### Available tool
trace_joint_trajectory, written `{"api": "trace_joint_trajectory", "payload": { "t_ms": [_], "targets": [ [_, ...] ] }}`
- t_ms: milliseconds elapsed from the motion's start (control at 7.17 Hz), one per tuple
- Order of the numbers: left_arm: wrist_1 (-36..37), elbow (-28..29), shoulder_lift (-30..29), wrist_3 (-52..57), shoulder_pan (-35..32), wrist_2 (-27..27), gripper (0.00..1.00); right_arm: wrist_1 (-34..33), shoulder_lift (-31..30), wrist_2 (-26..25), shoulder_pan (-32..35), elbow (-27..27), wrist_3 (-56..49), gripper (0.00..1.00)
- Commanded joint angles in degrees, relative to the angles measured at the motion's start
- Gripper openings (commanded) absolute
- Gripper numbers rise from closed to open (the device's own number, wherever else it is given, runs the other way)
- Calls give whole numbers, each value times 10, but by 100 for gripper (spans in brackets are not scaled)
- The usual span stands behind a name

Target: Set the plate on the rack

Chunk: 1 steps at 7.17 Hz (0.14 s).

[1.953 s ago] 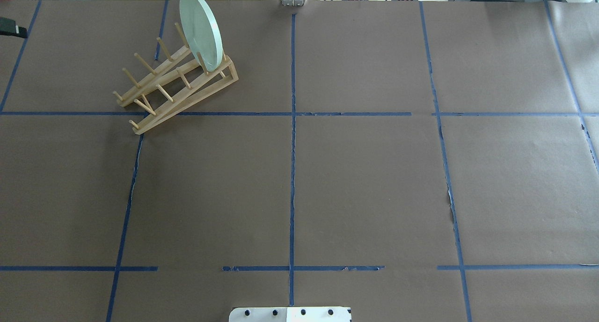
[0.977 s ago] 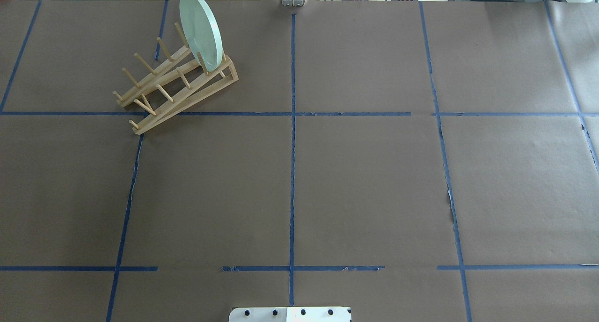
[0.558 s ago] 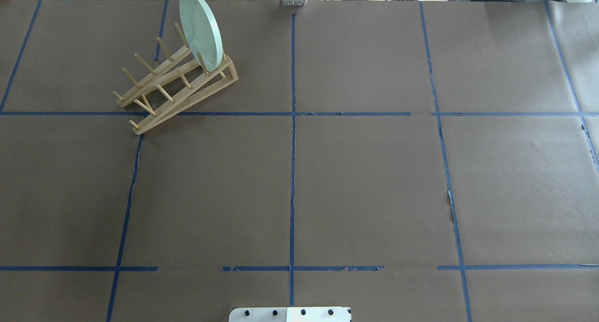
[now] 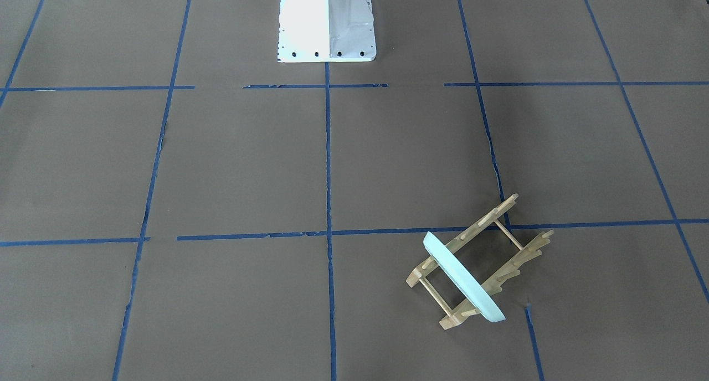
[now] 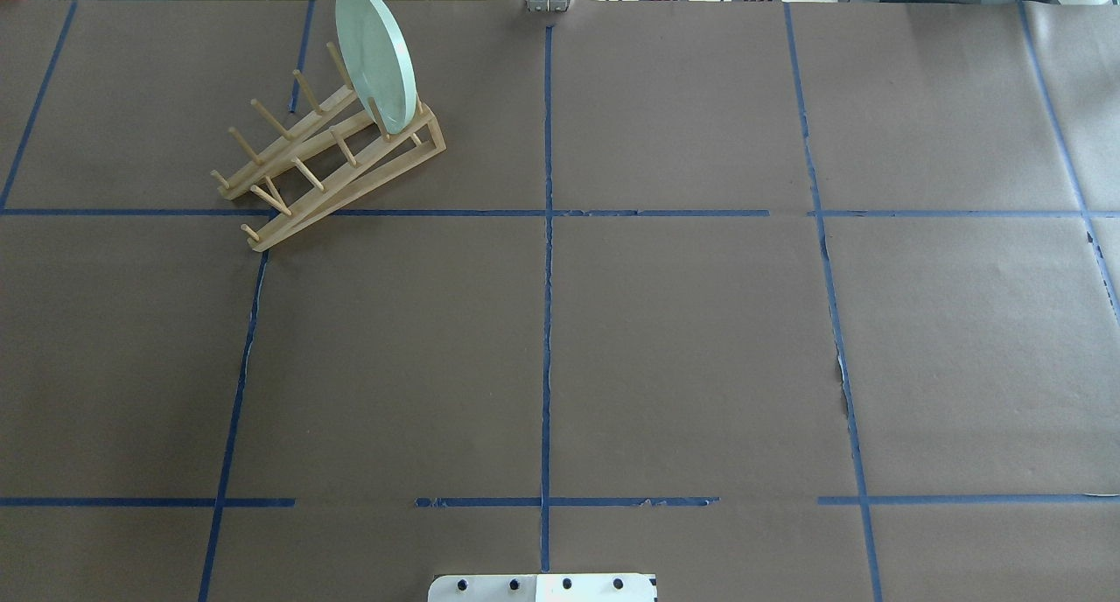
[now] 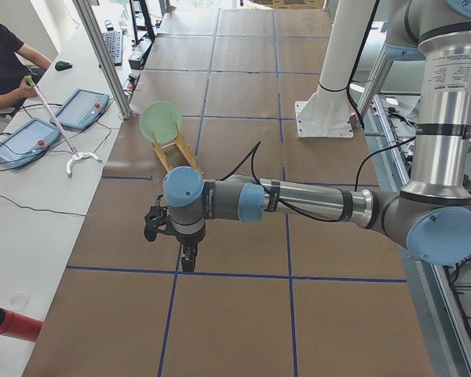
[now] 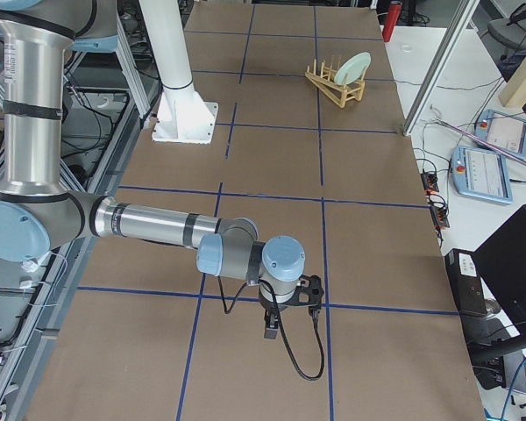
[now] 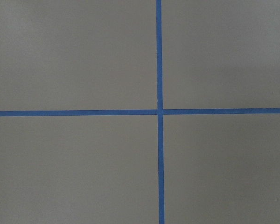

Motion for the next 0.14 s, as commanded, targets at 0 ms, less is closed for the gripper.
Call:
{"api": "trace_joint_trajectory", "payload": {
  "t_ms": [0],
  "targets": [
    [2,2,-2,4,0,-4,100,0,0,0,0,0,0,100]
  ]
}}
